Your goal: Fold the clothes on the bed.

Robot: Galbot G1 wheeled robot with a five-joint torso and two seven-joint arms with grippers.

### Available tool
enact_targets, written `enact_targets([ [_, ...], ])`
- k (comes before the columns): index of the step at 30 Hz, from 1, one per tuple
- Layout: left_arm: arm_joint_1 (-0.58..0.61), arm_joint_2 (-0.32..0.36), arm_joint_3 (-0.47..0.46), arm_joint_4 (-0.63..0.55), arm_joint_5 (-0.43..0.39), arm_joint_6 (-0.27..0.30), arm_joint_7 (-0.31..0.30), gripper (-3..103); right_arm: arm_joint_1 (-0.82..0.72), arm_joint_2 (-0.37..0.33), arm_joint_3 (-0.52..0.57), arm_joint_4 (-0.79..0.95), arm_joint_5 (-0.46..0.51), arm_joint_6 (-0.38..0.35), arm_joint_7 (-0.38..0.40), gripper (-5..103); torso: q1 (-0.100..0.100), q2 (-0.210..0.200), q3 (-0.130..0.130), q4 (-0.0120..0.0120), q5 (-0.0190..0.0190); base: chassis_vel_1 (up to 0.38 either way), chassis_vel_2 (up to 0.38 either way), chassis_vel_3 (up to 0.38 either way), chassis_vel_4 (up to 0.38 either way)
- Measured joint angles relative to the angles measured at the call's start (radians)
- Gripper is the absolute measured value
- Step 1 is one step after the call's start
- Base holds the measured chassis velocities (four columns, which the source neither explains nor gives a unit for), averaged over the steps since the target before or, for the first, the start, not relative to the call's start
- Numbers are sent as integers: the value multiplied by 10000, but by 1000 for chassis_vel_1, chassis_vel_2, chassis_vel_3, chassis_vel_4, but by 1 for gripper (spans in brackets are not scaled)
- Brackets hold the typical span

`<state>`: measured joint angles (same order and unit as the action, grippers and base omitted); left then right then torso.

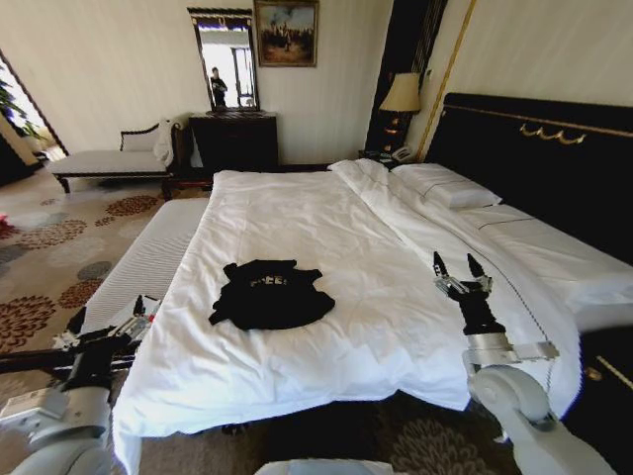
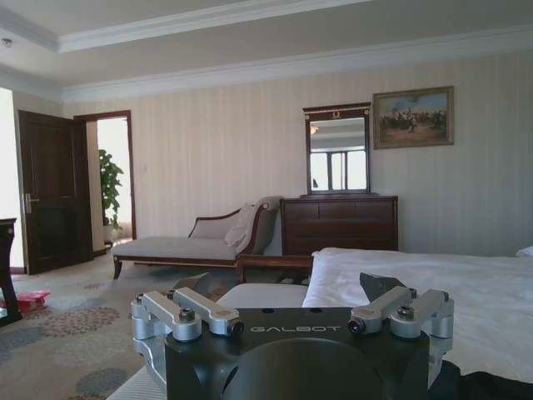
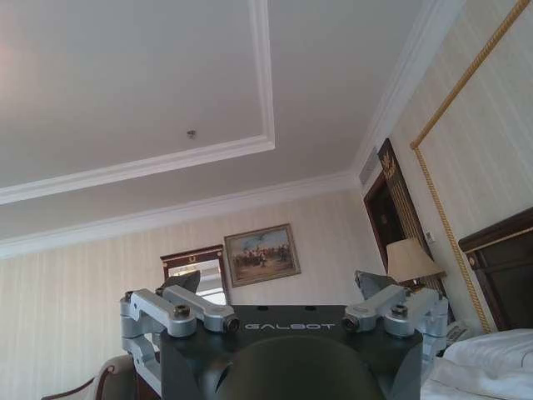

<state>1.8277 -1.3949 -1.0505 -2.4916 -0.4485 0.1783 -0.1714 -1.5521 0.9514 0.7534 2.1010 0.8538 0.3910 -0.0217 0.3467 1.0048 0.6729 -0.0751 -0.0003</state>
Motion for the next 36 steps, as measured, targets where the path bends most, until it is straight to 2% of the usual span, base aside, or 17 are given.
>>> enact_targets([
  [23, 77, -142, 64, -88, 120, -39, -2, 100, -121, 89, 83, 111, -120, 51, -34, 100, 0, 0, 1, -2, 4, 0, 0, 0, 0],
  [36, 46, -161, 141, -79, 156, -68, -4, 100, -172, 108, 83, 121, -73, 181, -95, 100, 0, 0, 0, 0, -1, 62, 62, -56, -67],
])
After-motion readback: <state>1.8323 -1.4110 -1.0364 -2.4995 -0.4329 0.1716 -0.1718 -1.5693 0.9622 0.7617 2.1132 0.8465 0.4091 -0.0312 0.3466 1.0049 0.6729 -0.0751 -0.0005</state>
